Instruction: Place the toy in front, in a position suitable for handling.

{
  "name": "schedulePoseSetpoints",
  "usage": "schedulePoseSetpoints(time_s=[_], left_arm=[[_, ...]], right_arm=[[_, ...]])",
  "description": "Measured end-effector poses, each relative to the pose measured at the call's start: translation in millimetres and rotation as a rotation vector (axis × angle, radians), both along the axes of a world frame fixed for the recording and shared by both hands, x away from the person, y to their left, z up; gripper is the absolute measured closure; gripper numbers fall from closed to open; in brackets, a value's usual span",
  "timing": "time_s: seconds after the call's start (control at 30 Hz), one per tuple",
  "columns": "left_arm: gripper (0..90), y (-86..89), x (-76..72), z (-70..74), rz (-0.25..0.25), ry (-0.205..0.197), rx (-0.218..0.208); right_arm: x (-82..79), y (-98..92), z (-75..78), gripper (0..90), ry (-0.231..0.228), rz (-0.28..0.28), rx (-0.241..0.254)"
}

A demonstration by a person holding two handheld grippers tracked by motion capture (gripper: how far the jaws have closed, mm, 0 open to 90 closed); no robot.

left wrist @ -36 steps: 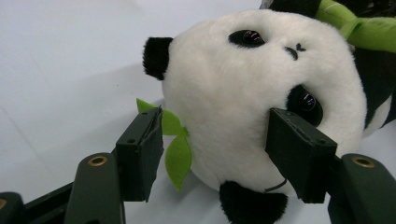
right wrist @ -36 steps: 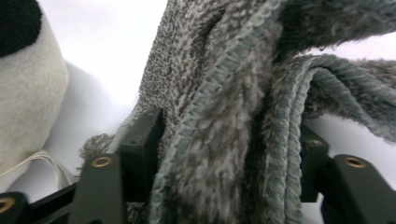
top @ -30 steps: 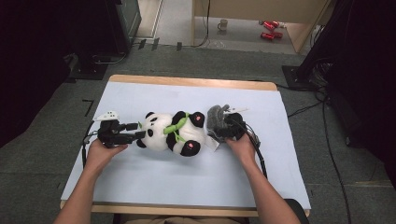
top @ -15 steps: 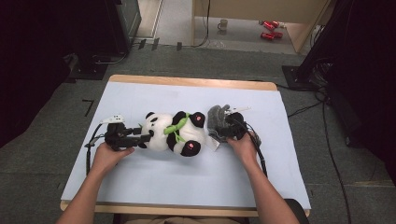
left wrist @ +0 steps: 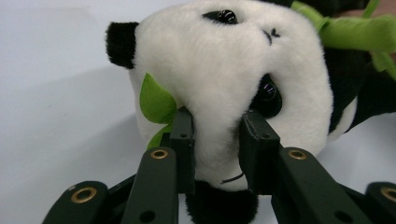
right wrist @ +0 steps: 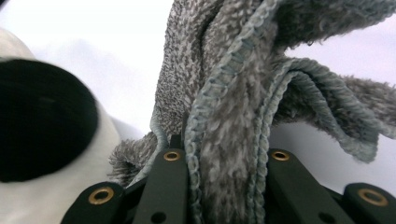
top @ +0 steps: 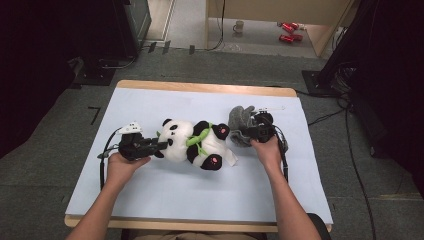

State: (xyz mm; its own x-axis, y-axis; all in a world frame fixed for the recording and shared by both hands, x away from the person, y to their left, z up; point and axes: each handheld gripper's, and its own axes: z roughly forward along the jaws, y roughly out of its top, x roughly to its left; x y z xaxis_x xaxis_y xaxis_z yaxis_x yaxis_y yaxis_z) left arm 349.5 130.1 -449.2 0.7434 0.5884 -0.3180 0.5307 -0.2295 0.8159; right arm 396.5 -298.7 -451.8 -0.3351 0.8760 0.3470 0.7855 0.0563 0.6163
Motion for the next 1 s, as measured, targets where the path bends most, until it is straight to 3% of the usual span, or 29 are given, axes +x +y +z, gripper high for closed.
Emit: schedulePoseSetpoints(time_s=[0.1, 0.2, 0.33, 0.37, 0.5, 0.57, 0.7, 0.87, 1.0], left_arm=[[71.2, -5.0, -0.5, 3.0, -0.021, 0.015, -0.032], [71.7, -14.7, -4.4, 7.4, -0.037, -0.014, 0.006], [72.0, -22.4, -5.9, 12.2, -0.043, -0.022, 0.016], [72.1, -28.0, -6.3, 14.0, -0.047, -0.028, 0.035], [72.1, -34.3, -6.4, 16.5, -0.063, -0.015, 0.046], [72.0, -35.2, -7.0, 17.7, -0.061, -0.015, 0.051], [72.3, -37.9, -6.9, 23.0, -0.063, -0.023, 0.054], [74.0, -40.6, -2.3, 27.7, -0.062, -0.004, 0.036], [74.9, -43.3, -0.2, 29.7, -0.066, -0.006, 0.041]], right_arm=[[-1.3, -6.6, 5.8, 78.6, -0.008, -0.008, 0.007], [-3.6, -11.2, 14.1, 78.6, -0.028, -0.010, 0.006], [-7.2, -14.3, 23.4, 78.5, -0.055, -0.007, 0.008], [-9.2, -16.4, 28.9, 78.4, -0.068, -0.005, -0.002], [-14.4, -21.2, 42.8, 78.3, -0.087, -0.005, -0.012], [-17.2, -23.7, 50.5, 78.3, -0.095, 0.001, 0.022], [-17.5, -25.5, 63.4, 78.4, -0.110, 0.006, 0.015], [-12.2, -17.4, 92.5, 78.3, -0.124, 0.046, -0.036], [-10.1, -8.3, 113.7, 78.2, -0.136, 0.076, -0.018]])
